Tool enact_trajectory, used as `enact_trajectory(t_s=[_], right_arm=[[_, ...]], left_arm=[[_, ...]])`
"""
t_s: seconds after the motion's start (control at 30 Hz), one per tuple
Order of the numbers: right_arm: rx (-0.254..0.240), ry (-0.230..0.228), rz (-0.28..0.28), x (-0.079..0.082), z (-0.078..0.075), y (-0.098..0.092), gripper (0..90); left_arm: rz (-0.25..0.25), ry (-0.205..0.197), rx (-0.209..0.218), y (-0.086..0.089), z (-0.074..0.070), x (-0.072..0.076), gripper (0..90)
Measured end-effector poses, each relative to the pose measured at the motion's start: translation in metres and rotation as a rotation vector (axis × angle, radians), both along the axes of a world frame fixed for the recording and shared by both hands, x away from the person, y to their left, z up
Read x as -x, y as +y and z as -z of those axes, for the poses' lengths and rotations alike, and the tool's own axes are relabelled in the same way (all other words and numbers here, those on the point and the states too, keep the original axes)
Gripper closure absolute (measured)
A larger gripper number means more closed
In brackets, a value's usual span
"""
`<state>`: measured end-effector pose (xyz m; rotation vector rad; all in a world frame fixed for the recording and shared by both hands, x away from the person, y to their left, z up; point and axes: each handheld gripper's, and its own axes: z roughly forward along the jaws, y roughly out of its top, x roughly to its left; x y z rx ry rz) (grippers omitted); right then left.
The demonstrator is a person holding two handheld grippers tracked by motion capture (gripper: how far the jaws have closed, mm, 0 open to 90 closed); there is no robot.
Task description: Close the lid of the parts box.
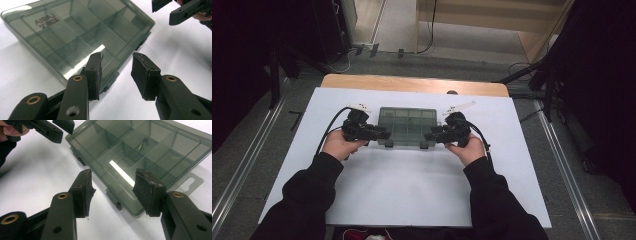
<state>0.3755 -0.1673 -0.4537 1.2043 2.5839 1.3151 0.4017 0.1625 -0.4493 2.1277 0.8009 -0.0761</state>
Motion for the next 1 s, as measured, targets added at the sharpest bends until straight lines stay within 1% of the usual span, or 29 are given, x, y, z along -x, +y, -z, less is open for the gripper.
enact_trajectory(t_s=[0.1,0.13,0.23,0.27,0.33,0.4,0.43,0.53,0.6,0.63,0.77,0.83,0.87,0.97,1.0], right_arm=[[-0.007,-0.006,-0.011,0.005,-0.002,0.001,46.0],[-0.015,-0.016,-0.014,0.007,-0.002,0.001,44.9],[-0.031,-0.038,-0.023,0.013,-0.003,0.001,42.0],[-0.035,-0.041,-0.025,0.015,-0.003,0.001,41.5],[-0.035,-0.048,-0.031,0.018,-0.004,0.001,40.6],[-0.033,-0.052,-0.038,0.021,-0.005,0.001,38.2],[-0.028,-0.051,-0.044,0.023,-0.005,0.001,36.8],[-0.015,-0.040,-0.059,0.026,-0.005,0.001,35.7],[-0.022,-0.041,-0.060,0.029,-0.005,0.000,36.0],[-0.022,-0.041,-0.063,0.030,-0.004,0.000,36.0],[-0.021,-0.047,-0.070,0.037,-0.004,-0.002,35.2],[-0.019,-0.055,-0.072,0.040,-0.004,-0.003,34.1],[-0.017,-0.055,-0.073,0.042,-0.004,-0.004,33.9],[-0.023,-0.065,-0.068,0.049,-0.002,-0.008,31.9],[-0.025,-0.065,-0.067,0.051,-0.001,-0.009,30.3]], left_arm=[[0.002,-0.008,0.008,-0.001,-0.001,0.005,55.3],[0.008,-0.010,0.008,-0.001,-0.001,0.006,52.2],[0.006,-0.016,0.016,-0.002,-0.003,0.011,50.6],[0.012,-0.020,0.016,-0.001,-0.003,0.012,48.3],[0.013,-0.033,0.015,-0.002,-0.003,0.015,46.8],[0.012,-0.044,0.015,-0.002,-0.004,0.019,41.9],[0.012,-0.047,0.024,-0.003,-0.004,0.021,41.6],[0.012,-0.065,0.027,-0.004,-0.004,0.027,41.5],[0.017,-0.068,0.028,-0.004,-0.004,0.030,41.0],[0.022,-0.070,0.031,-0.004,-0.004,0.032,38.5],[0.018,-0.081,0.021,-0.006,-0.003,0.040,37.9],[0.018,-0.078,0.023,-0.006,-0.002,0.043,37.9],[0.019,-0.079,0.016,-0.006,-0.002,0.045,37.9],[0.014,-0.082,0.027,-0.005,-0.001,0.050,37.6],[0.016,-0.083,0.029,-0.004,-0.001,0.052,35.0]])
